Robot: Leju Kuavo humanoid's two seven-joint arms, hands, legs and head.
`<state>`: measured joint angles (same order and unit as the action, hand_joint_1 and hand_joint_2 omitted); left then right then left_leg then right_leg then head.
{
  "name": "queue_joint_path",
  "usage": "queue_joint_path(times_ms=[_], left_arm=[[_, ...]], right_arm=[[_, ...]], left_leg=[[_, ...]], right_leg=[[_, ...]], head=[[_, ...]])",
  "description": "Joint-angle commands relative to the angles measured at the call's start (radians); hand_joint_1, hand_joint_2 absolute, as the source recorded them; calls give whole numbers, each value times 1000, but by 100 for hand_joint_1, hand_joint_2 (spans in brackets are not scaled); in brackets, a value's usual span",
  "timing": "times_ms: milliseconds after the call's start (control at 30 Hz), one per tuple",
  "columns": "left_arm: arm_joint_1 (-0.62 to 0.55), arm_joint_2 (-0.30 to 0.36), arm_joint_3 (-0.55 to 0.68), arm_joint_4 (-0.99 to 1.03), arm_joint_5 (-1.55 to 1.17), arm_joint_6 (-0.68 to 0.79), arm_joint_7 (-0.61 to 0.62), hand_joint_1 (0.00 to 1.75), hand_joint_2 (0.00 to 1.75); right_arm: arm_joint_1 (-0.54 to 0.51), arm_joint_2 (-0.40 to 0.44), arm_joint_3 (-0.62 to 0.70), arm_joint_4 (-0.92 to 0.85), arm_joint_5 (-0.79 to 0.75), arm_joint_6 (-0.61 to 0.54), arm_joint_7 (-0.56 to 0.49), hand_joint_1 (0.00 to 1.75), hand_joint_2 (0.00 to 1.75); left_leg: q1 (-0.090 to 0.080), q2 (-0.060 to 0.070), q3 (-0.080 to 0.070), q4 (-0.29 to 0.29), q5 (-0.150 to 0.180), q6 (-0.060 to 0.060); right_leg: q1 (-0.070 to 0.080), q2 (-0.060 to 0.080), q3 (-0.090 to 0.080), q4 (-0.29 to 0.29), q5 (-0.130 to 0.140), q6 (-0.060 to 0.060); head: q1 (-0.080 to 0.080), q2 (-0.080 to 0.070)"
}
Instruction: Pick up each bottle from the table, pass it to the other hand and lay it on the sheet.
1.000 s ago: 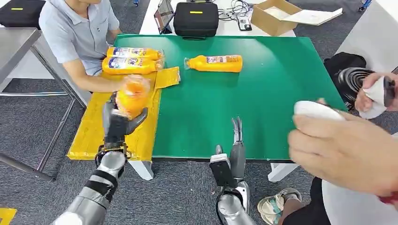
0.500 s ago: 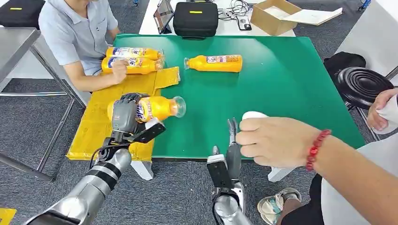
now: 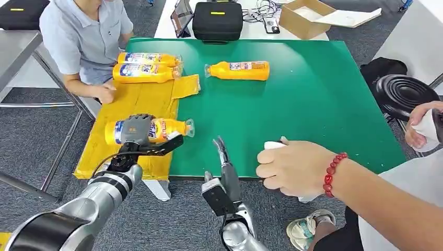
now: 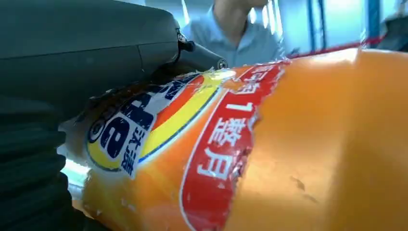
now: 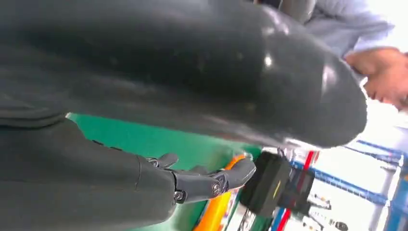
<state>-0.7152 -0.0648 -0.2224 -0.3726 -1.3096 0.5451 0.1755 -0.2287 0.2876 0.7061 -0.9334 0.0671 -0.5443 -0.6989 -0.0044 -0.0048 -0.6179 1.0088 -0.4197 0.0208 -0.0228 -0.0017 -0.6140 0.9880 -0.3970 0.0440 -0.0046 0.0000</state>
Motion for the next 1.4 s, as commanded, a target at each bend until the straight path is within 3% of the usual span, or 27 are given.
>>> queue_joint_path(times_ms=[33,133,267,300,333,467,667,867,967,1033,1133,1167,1233,1267,1400], left_arm=[[-55,19,58,142,78,-118,-1,133,175],[-46,11,107,132,135,-147,-59,72,175],[-46,11,107,132,135,-147,-59,72,175],[-44,1,142,132,178,-179,-95,16,175],[-42,-6,170,128,214,-207,-135,0,175],[-41,-18,202,123,260,-272,-199,0,175],[-41,-18,202,123,260,-272,-199,0,175],[-41,-20,231,113,325,-457,-306,0,175],[-35,-1,220,109,340,-606,-383,0,175],[-26,-2,230,91,365,-625,-427,0,175],[-6,-42,323,34,518,-599,-594,0,175],[13,-72,390,-16,628,-623,-724,0,175],[47,-121,478,-107,817,-749,-836,0,175],[103,-158,495,-237,963,-873,-828,0,175],[263,-193,407,-580,1289,-942,-726,0,175]], right_arm=[[-58,-4,39,137,-28,35,1,0,0],[-55,-4,34,137,-29,45,1,0,0],[-55,-4,34,137,-29,45,1,0,0],[-52,-5,34,133,-27,48,1,0,0],[-51,-5,31,133,-27,52,1,0,0],[-45,-8,26,128,-23,54,1,0,0],[-45,-8,26,128,-23,54,1,0,0],[-41,-9,23,125,-14,67,1,0,0],[-37,-10,26,119,-9,74,1,0,0],[-36,-10,24,116,-9,70,1,0,0],[-21,-26,24,60,-9,57,1,0,0],[-11,-37,26,20,-6,39,1,0,0],[5,-60,38,-58,1,9,1,0,0],[16,-73,37,-94,0,-5,1,0,0],[44,-96,28,-167,4,-45,1,0,0]], left_leg=[[1,2,4,0,-1,-1],[2,1,4,0,-2,-2],[2,1,4,0,-1,-1],[1,0,3,-1,-1,-1],[2,0,5,0,-2,-2],[2,0,6,0,-2,-1],[1,0,6,-1,-1,-1],[3,0,8,0,-2,-2],[2,1,10,-1,-2,-2],[2,1,11,-1,-1,-1],[1,-3,12,-2,-1,-1],[0,-5,13,-2,0,-1],[1,-5,13,-1,0,-1],[1,-5,11,-1,0,0],[1,-5,9,0,-2,0]], right_leg=[[2,1,4,-1,-1,-2],[2,1,4,-1,-1,-2],[2,1,4,-1,-1,-2],[1,0,3,-1,0,-2],[2,1,6,-2,-1,-3],[2,0,6,-2,-1,-2],[1,1,6,-1,-1,-2],[3,0,8,-2,-1,-3],[3,1,10,-2,-1,-3],[2,2,11,-2,0,-3],[1,-1,13,-3,-1,-3],[0,-4,14,-2,-1,-2],[1,-4,14,-3,-1,-2],[1,-5,12,-2,-1,-1],[1,-5,11,-2,-2,-2]], head=[[0,0],[0,0],[0,0],[0,0],[0,0],[0,0],[0,0],[0,0],[0,0],[0,0],[0,0],[0,0],[0,0],[0,0],[0,0]])
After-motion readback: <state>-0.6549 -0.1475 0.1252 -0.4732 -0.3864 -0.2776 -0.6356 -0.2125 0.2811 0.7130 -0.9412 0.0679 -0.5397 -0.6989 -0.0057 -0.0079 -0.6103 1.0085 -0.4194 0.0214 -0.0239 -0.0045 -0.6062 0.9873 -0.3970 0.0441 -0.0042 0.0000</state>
